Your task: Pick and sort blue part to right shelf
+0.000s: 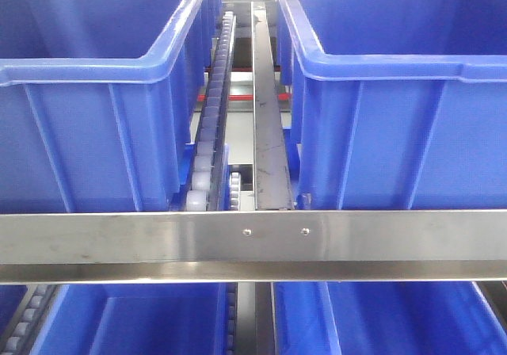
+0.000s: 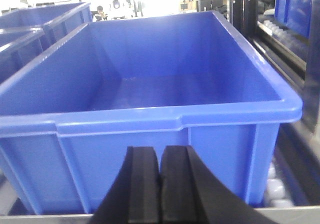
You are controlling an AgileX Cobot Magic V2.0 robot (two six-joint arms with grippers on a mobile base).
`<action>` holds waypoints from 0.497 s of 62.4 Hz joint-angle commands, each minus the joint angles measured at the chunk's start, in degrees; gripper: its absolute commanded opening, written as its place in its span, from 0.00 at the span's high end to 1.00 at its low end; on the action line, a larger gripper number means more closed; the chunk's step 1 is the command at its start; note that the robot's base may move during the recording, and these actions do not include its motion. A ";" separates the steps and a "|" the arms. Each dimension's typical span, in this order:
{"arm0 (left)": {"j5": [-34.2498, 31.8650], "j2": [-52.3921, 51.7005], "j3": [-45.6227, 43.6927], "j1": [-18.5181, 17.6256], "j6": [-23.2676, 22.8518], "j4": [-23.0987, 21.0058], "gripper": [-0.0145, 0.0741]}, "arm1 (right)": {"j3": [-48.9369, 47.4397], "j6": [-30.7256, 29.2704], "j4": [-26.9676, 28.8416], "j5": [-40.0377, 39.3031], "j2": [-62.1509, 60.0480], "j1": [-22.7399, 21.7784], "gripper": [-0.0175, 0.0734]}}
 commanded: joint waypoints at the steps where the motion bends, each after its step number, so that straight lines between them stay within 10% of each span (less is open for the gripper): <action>1: -4.42 0.53 -1.61 0.10 -0.05 -0.52 0.70 | -1.15 -3.79 0.09 -5.92 -1.25 -0.41 0.77; 31: -4.42 0.53 -1.61 0.10 -0.05 -0.52 0.70 | -1.15 -3.79 0.15 -7.84 -1.25 -0.41 0.77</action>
